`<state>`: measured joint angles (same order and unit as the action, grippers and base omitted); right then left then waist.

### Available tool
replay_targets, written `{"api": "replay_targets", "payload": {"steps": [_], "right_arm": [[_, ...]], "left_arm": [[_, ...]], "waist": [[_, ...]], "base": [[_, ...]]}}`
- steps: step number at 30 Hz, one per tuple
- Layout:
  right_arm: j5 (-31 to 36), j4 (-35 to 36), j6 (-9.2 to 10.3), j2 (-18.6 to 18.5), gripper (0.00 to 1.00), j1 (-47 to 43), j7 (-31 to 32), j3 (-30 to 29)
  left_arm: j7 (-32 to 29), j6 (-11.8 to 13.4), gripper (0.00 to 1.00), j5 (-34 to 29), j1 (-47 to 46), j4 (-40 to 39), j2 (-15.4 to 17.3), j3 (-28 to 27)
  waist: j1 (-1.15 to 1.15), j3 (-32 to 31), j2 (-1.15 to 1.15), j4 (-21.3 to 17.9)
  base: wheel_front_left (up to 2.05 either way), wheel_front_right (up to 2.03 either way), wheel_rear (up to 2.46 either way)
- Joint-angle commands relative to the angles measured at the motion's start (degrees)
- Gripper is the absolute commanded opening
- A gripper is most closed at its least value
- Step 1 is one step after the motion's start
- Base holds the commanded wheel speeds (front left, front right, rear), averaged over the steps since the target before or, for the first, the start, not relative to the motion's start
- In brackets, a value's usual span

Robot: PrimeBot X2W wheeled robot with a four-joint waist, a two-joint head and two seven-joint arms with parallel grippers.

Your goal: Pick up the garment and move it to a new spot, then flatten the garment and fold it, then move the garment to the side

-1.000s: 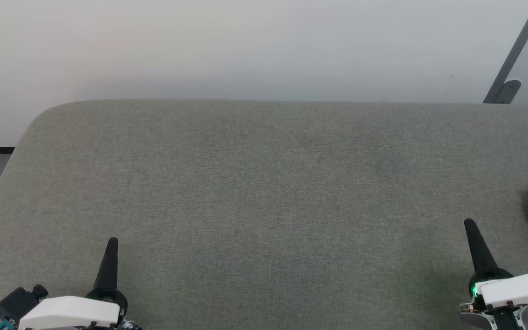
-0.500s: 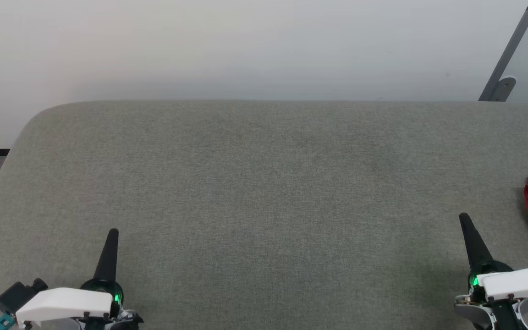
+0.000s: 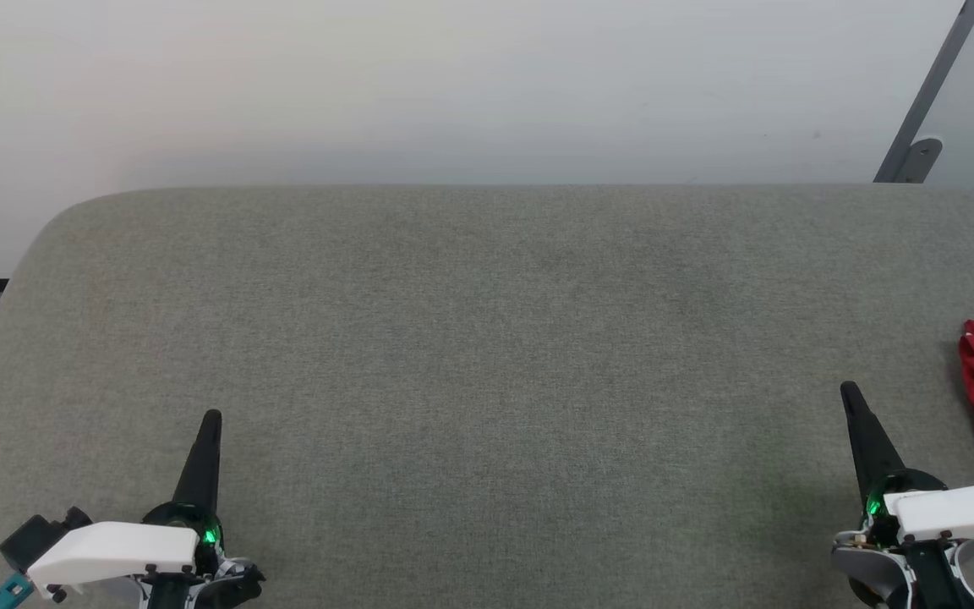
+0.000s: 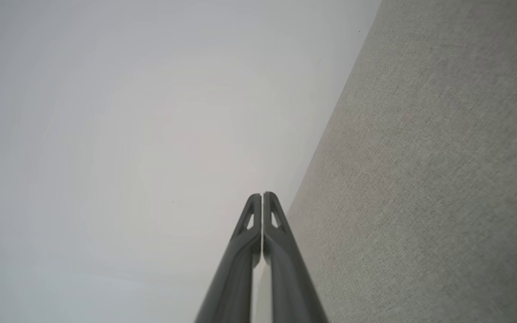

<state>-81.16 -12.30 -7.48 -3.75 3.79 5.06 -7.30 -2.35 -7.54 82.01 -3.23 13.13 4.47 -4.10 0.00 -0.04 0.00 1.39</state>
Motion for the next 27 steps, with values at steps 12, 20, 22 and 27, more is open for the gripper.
{"api": "replay_targets", "payload": {"steps": [12,20,22,27], "right_arm": [[-5.2,-0.7,-0.02,0.5,0.0,1.6,0.8,0.5],[-8.1,-1.3,-0.02,0.8,0.0,2.1,1.1,0.6],[-8.8,-1.4,-0.02,0.8,0.0,2.3,1.3,0.7],[-10.5,-1.8,-0.02,1.0,0.0,2.7,1.5,0.8]], "left_arm": [[-1.7,0.1,0.0,5.2,-1.9,0.3,-0.3,-0.8],[-2.6,0.1,0.0,8.0,-2.7,0.6,-0.6,-1.2],[-2.8,0.1,0.0,8.8,-2.8,0.7,-0.7,-1.3],[-3.3,0.1,0.0,10.3,-3.2,0.8,-0.9,-1.5]], "waist": [[0.0,0.1,0.0,-0.5],[0.0,0.1,0.0,-0.9],[0.0,0.2,0.0,-1.0],[0.0,0.2,0.0,-1.2]], "base": [[0.0,0.0,0.0],[0.0,0.0,0.0],[0.0,0.0,0.0],[0.0,0.0,0.0]]}}
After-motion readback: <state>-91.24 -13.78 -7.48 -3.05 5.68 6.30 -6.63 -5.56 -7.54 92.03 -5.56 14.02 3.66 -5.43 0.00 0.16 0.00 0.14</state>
